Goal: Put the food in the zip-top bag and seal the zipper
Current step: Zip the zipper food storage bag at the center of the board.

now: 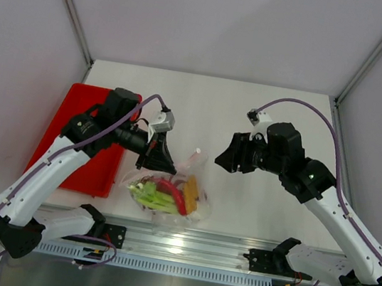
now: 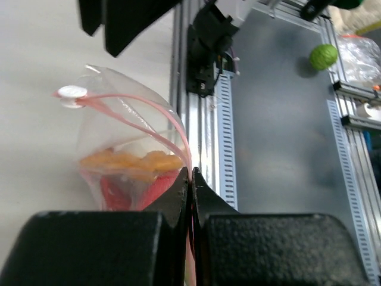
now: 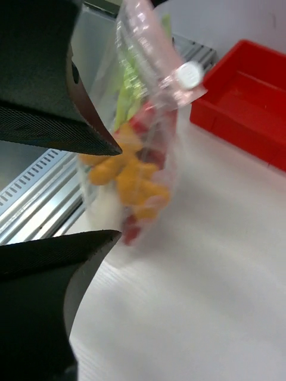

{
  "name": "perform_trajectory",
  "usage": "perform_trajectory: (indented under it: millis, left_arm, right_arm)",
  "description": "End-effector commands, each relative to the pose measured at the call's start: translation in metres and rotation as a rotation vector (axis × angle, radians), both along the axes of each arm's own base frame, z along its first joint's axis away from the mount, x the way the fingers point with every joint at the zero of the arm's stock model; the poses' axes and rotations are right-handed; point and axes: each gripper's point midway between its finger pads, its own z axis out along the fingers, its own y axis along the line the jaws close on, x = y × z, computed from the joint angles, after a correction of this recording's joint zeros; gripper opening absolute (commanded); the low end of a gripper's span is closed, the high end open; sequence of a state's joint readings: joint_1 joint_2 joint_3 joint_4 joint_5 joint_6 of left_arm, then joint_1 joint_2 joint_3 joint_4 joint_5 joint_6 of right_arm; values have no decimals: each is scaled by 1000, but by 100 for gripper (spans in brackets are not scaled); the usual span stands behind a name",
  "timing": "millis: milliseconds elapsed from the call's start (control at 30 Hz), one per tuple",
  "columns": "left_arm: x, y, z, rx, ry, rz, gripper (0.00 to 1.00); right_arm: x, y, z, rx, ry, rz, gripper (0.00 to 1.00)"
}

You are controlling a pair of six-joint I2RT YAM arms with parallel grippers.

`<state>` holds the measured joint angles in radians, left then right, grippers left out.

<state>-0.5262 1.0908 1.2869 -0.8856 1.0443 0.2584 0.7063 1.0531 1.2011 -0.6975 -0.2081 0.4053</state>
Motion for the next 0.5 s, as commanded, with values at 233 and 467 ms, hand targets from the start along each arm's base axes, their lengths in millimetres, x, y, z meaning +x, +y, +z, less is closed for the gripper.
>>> perform_trajectory:
  millis: [233, 467]
  left_arm:
    - [-50, 3, 3, -99, -41, -202, 0]
    - [-49, 3, 2, -96, -49, -184, 1]
  right_arm:
    - [-33, 47, 43, 286, -89, 365, 65]
    - [-65, 44, 41, 378, -13, 448, 65]
